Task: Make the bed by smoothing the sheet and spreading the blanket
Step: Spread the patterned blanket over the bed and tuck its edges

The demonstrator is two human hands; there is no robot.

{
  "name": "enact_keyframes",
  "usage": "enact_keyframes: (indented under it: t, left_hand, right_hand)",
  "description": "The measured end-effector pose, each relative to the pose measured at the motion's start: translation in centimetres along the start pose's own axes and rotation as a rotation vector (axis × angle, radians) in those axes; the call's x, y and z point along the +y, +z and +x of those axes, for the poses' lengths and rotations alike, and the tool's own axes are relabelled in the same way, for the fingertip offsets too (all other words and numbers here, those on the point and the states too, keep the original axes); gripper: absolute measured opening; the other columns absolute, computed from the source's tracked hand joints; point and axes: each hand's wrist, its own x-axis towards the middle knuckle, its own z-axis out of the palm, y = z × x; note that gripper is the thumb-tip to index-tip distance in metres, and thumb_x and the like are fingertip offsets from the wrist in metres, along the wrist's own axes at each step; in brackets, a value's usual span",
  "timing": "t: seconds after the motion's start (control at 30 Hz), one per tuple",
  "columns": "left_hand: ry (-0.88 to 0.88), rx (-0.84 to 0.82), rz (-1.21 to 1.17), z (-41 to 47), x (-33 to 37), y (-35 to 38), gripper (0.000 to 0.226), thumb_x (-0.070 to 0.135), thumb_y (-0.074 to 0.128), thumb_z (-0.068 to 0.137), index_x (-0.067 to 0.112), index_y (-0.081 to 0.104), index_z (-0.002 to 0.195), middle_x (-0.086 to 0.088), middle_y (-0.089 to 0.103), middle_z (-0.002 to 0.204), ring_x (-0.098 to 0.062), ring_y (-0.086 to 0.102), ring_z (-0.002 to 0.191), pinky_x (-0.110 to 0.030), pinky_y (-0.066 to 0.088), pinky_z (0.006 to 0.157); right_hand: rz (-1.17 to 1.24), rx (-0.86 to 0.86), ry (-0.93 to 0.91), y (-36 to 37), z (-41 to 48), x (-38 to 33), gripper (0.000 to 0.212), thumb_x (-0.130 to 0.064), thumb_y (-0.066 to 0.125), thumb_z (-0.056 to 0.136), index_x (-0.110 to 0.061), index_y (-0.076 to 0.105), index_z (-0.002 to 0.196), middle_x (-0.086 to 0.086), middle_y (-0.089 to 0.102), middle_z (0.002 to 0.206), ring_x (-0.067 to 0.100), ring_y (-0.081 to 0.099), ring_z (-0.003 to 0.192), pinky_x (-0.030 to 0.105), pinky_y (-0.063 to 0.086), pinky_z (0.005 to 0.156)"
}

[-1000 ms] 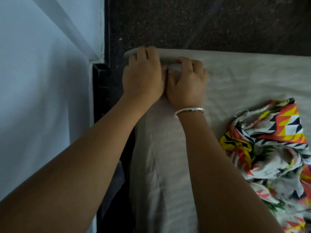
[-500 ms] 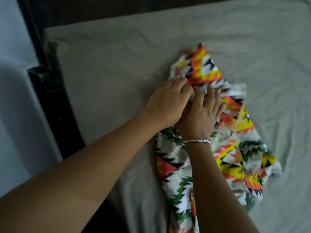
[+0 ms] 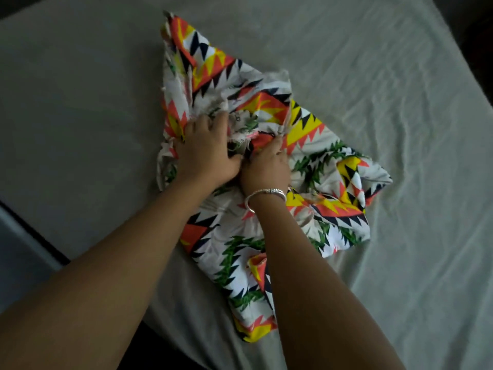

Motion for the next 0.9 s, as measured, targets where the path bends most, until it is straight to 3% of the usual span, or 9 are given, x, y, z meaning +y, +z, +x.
enact_keyframes:
  t: [0.1, 0.23, 0.33, 0.4, 0.5, 0.63, 0.7, 0.8, 0.9]
  left_hand:
    - [-0.003, 0.188, -0.064, -0.3, -0.9, -0.1, 0.081, 0.038, 0.075, 0.068, 0.013, 0.037, 0.135, -0.022, 0.04, 0.129, -0.04, 0.041, 0.117, -0.047, 0.044, 0.09]
    - [-0.429, 0.246, -0.091, -1.3, -2.3, -0.6, 0.109, 0.062, 0.074, 0.061, 0.022, 0.018, 0.146, -0.02, 0.023, 0.148, -0.04, 0.03, 0.131, -0.051, 0.033, 0.101]
    - [-0.395, 0.082, -0.181, -2.0, -1.4, -1.4, 0.126, 0.059, 0.077, 0.061, 0.022, -0.004, 0.15, -0.017, 0.015, 0.154, -0.035, 0.025, 0.137, -0.048, 0.031, 0.105]
    - [-0.336, 0.012, -0.21, -1.9, -0.6, -1.5, 0.125, 0.047, 0.08, 0.066, 0.016, -0.009, 0.15, -0.012, 0.017, 0.155, -0.03, 0.03, 0.137, -0.042, 0.034, 0.104]
    - [-0.426, -0.105, -0.236, -0.7, -0.1, -1.5, 0.093, 0.026, 0.072, 0.075, 0.015, 0.013, 0.147, -0.012, 0.046, 0.135, -0.033, 0.052, 0.116, -0.042, 0.047, 0.089]
    - [-0.365, -0.081, -0.547, -0.1, 0.3, -1.7, 0.042, 0.024, 0.067, 0.06, 0.013, 0.054, 0.098, -0.001, 0.058, 0.087, -0.02, 0.06, 0.084, -0.024, 0.047, 0.067]
    - [-0.262, -0.075, -0.817, -0.8, 0.6, -2.0, 0.046, 0.026, 0.065, 0.05, 0.016, 0.058, 0.095, 0.004, 0.06, 0.082, -0.012, 0.058, 0.076, -0.019, 0.044, 0.062]
    - [-0.08, -0.106, -1.241, -2.5, -1.0, -2.7, 0.082, 0.024, 0.07, 0.06, 0.013, 0.04, 0.136, 0.005, 0.062, 0.1, -0.005, 0.061, 0.088, -0.021, 0.047, 0.08]
    - [-0.054, 0.026, -1.426, -4.0, -5.1, -3.5, 0.08, 0.016, 0.065, 0.072, 0.008, 0.024, 0.14, 0.014, 0.069, 0.094, 0.002, 0.062, 0.087, -0.018, 0.046, 0.081]
  right_hand:
    - [0.088, -0.054, 0.008, -0.8, 0.8, 0.5, 0.059, -0.012, 0.05, 0.087, -0.004, 0.026, 0.14, 0.022, 0.054, 0.123, 0.038, 0.053, 0.112, 0.04, 0.044, 0.084]
    - [0.033, 0.023, -0.08, -1.7, 0.2, 1.8, 0.046, -0.027, 0.053, 0.085, -0.011, 0.043, 0.127, 0.02, 0.056, 0.119, 0.038, 0.052, 0.11, 0.042, 0.041, 0.085]
    - [-0.111, 0.063, 0.115, -2.1, -1.0, 3.8, 0.09, -0.071, 0.056, 0.071, -0.023, 0.026, 0.142, 0.016, 0.032, 0.145, 0.039, 0.034, 0.128, 0.054, 0.029, 0.102]
    - [-0.144, -0.034, 0.179, -1.8, -1.5, 4.6, 0.11, -0.077, 0.056, 0.066, -0.024, 0.007, 0.149, 0.019, 0.024, 0.149, 0.042, 0.034, 0.129, 0.054, 0.03, 0.102]
    - [-0.085, -0.085, 0.117, -1.1, -0.8, 4.1, 0.088, -0.047, 0.058, 0.084, -0.009, 0.011, 0.147, 0.024, 0.037, 0.138, 0.042, 0.051, 0.114, 0.045, 0.042, 0.09]
    - [0.079, -0.06, 0.067, -1.7, 0.7, 2.4, 0.031, -0.02, 0.045, 0.093, 0.0, 0.048, 0.117, 0.022, 0.059, 0.118, 0.038, 0.055, 0.108, 0.036, 0.04, 0.077]
    - [0.139, -0.012, 0.034, -2.6, 0.7, 1.8, 0.028, -0.018, 0.047, 0.092, 0.001, 0.053, 0.112, 0.023, 0.059, 0.119, 0.038, 0.053, 0.11, 0.035, 0.038, 0.08]
    - [0.367, 0.102, -0.063, -3.6, -0.6, 0.8, 0.031, -0.014, 0.05, 0.094, 0.003, 0.053, 0.121, 0.017, 0.059, 0.12, 0.027, 0.051, 0.115, 0.021, 0.035, 0.086]
    - [0.624, 0.342, -0.33, -3.1, -2.0, -1.2, 0.025, -0.004, 0.055, 0.085, 0.005, 0.059, 0.108, -0.002, 0.058, 0.091, 0.0, 0.053, 0.081, 0.009, 0.038, 0.073]
